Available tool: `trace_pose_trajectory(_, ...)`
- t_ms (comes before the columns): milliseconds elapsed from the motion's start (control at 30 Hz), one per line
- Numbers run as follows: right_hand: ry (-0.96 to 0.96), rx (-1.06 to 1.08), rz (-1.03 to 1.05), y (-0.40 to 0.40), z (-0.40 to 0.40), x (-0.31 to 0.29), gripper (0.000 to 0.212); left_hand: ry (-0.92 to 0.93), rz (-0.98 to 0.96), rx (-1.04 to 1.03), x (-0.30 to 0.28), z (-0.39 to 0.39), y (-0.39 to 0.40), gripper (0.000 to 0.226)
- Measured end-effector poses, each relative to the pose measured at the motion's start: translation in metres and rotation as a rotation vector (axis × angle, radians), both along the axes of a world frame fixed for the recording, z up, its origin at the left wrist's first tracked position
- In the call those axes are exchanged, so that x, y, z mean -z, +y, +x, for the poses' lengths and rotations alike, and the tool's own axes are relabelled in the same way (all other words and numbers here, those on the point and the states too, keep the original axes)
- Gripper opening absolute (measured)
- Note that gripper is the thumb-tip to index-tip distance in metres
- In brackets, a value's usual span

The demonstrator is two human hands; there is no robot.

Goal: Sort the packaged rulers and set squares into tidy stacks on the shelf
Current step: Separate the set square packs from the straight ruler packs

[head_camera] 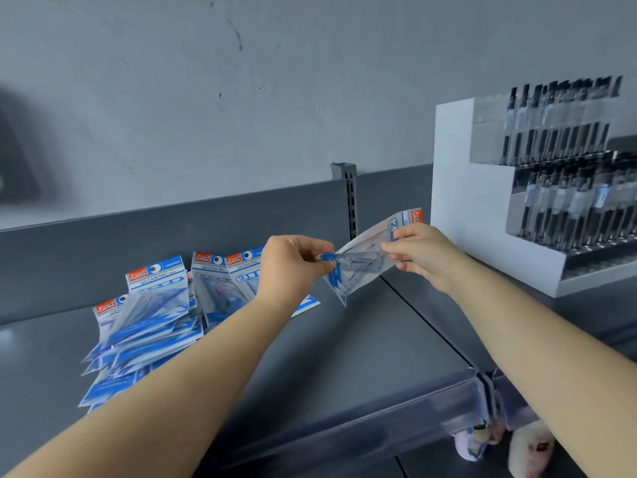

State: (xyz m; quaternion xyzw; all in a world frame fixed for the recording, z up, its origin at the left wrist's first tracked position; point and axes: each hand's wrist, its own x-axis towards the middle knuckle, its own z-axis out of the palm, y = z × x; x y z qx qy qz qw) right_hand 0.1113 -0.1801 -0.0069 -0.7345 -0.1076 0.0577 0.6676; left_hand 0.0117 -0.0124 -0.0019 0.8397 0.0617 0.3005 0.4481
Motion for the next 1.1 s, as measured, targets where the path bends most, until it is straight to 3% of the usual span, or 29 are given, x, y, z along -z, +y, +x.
trace_pose_trajectory(133,0.077,-0.168,0.064,0.019,-0.018,-0.009,0.065,-0.085,-0.246,-0.023,-0.009,-0.02,0.014,0.019)
trace_pose_trajectory(233,-0.03,-0.213,-0.021,0.044,-0.036,-0.021,0.063,-0.196,-0.465,-0.037,-0.019,-0.04,0.032,0.021)
trace_pose_trajectory(300,-0.062,-0.287,0.07,0.068,-0.052,-0.03,0.057,-0.248,-0.555,-0.039,-0.025,-0.056,0.044,0.021)
trace_pose_trajectory(367,-0.11,-0.321,0.227,0.096,-0.064,-0.04,0.058,-0.279,-0.556,-0.028,-0.03,-0.073,0.056,0.023)
trace_pose_trajectory(467,-0.215,-0.284,0.296,0.132,-0.073,-0.054,0.072,-0.3,-0.447,-0.039,-0.039,-0.099,0.082,0.024)
trace_pose_trajectory(533,-0.269,-0.3,0.189,0.151,-0.077,-0.054,0.075,-0.229,-0.327,-0.113,-0.041,-0.114,0.105,0.033)
trace_pose_trajectory(633,-0.391,-0.447,-0.282,0.169,-0.088,-0.037,0.068,0.028,-0.16,-0.272,-0.032,-0.134,0.142,0.046)
trace_pose_trajectory(733,-0.429,-0.542,-0.647,0.173,-0.091,-0.021,0.076,0.368,-0.193,-0.291,-0.018,-0.153,0.168,0.059)
trace_pose_trajectory(833,-0.376,-0.593,-0.815,0.164,-0.091,-0.02,0.077,0.519,-0.377,-0.101,-0.009,-0.16,0.173,0.054)
trace_pose_trajectory(967,-0.371,-0.676,-0.977,0.154,-0.099,-0.019,0.074,0.583,-0.313,-0.001,0.0,-0.143,0.166,0.071)
trace_pose_trajectory(1100,-0.385,-0.656,-1.022,0.15,-0.102,-0.022,0.041,0.572,-0.292,0.065,0.008,-0.124,0.158,0.08)
